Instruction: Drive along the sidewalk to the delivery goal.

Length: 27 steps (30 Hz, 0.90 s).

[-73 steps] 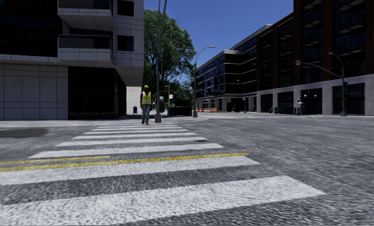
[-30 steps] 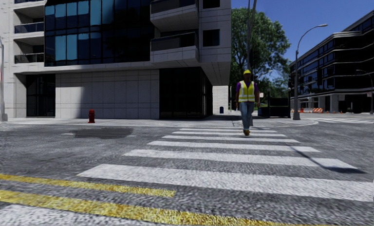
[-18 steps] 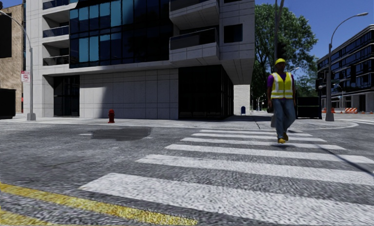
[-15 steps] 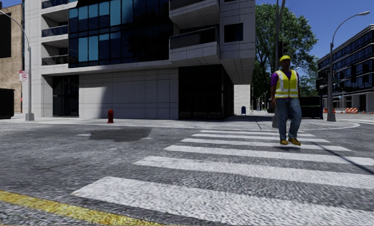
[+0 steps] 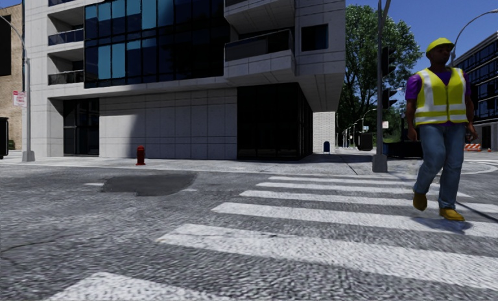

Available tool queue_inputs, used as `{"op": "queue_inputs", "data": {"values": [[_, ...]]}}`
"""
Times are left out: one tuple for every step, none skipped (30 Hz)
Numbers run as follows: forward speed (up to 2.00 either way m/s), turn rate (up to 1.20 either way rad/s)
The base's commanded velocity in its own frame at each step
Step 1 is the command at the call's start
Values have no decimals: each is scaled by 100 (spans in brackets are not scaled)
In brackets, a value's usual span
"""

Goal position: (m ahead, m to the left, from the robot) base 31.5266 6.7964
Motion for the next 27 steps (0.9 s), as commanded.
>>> {"op": "queue_inputs", "data": {"values": [[130,-6],[130,-20],[130,-27],[130,-27],[130,-29],[130,-29],[130,-29],[130,-29],[130,-29],[130,-29],[130,-29],[130,-29],[129,-29],[129,-29],[129,-29],[129,-29],[129,-29],[129,-29],[129,-29],[129,-29],[129,-29],[129,-29],[129,-29],[129,-29],[129,-29],[129,-29],[129,-29]]}}
